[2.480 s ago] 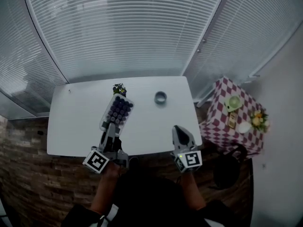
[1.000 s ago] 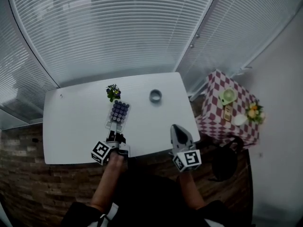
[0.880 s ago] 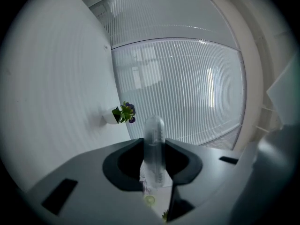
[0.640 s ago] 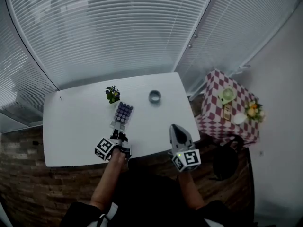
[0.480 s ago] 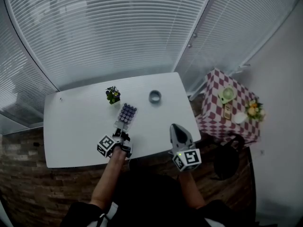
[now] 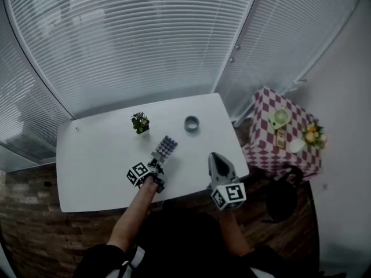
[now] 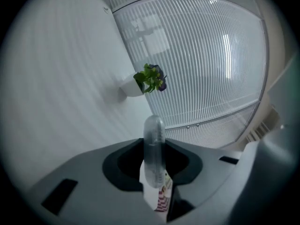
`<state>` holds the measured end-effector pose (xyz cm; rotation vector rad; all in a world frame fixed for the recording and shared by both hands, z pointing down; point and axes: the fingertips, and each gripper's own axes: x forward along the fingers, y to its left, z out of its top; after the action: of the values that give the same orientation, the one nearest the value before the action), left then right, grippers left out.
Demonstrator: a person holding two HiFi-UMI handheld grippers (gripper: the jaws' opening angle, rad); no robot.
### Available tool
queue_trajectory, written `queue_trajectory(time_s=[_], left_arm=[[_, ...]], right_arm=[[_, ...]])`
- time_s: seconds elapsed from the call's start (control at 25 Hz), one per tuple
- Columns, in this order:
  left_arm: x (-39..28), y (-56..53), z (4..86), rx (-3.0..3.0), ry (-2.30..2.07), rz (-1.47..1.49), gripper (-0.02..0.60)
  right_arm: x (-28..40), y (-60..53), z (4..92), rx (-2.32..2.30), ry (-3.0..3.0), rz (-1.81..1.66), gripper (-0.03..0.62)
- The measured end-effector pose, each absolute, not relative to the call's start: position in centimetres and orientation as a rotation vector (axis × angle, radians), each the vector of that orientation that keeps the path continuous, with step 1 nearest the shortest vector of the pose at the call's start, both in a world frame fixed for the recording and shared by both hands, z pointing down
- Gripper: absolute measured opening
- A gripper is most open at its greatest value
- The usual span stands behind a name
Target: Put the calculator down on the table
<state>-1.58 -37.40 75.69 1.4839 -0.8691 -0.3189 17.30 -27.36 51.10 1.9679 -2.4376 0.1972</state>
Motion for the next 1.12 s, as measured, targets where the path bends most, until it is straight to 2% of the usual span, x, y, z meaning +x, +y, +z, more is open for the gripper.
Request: queue_trajectory(time_s=[1.12], left_arm=[[0.4,-39.8,83.0,1.507,-0.732,-0.123,0.099]], right_arm=[[16.2,-26.6,53.3,1.955,-2.395,0.221,0.006]])
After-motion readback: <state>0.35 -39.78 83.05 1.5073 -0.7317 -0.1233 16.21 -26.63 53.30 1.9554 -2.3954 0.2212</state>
